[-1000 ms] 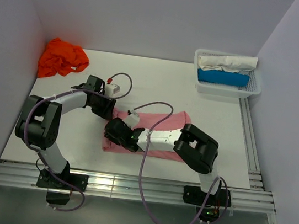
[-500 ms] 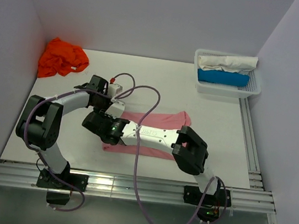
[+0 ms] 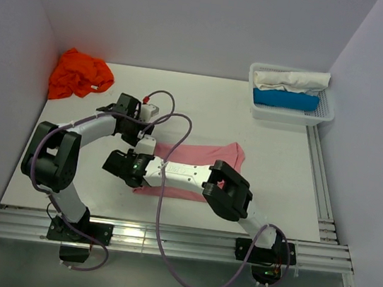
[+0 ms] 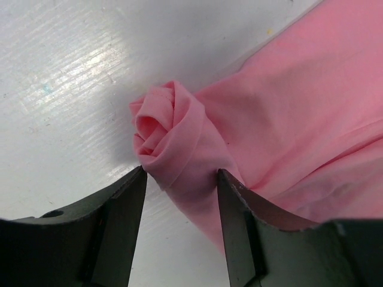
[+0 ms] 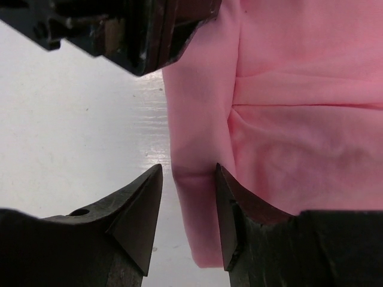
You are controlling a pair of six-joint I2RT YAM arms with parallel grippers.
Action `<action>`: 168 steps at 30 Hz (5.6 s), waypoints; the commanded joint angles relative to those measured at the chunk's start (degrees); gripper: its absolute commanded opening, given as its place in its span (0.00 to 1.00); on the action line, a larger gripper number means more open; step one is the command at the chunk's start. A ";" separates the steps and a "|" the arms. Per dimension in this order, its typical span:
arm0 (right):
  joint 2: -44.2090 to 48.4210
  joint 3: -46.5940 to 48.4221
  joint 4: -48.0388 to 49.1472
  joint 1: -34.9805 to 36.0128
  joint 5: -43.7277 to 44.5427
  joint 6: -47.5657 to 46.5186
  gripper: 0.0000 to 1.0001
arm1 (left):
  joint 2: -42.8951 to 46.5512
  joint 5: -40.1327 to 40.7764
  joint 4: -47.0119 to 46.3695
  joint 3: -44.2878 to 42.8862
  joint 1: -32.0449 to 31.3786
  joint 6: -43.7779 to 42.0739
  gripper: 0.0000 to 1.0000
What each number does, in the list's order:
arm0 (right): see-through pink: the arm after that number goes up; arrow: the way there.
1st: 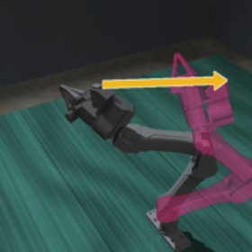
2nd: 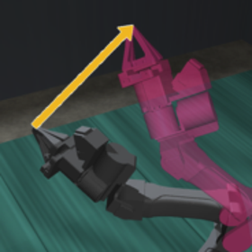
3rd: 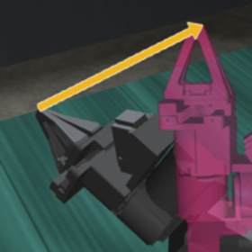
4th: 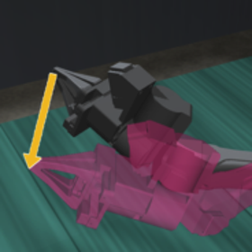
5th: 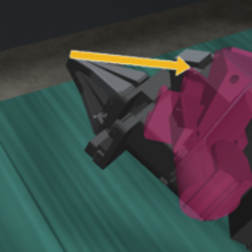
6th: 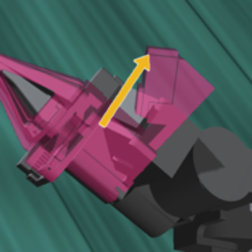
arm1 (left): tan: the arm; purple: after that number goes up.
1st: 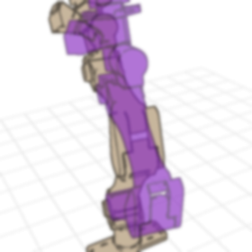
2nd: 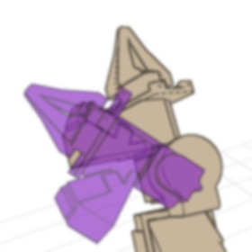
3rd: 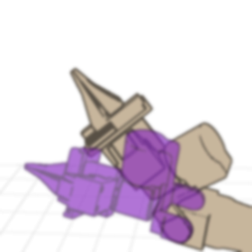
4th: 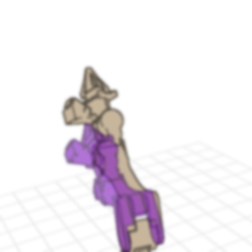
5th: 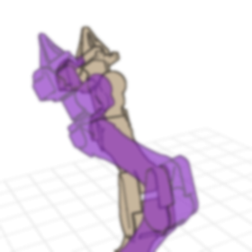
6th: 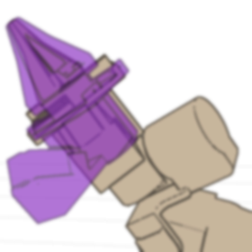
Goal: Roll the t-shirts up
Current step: Roll the tshirt
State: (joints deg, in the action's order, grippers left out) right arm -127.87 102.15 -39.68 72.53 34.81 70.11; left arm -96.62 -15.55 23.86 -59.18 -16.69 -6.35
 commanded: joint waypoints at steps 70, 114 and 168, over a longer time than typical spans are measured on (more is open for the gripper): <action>10.28 -57.15 83.71 -8.55 -31.20 14.62 0.14 | -8.58 -2.56 -3.55 -11.13 3.94 3.80 0.43; -0.35 6.30 -5.05 -1.61 3.68 -0.14 0.52 | -4.46 2.89 -2.06 -9.11 0.08 4.50 0.34; 15.46 -50.72 76.73 -8.81 -29.27 13.64 0.19 | 4.16 -14.42 6.82 -6.40 7.37 -2.09 0.71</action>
State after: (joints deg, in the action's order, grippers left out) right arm -113.51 55.72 23.29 63.68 9.45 79.00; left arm -94.56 -25.65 31.05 -68.14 -9.43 -6.83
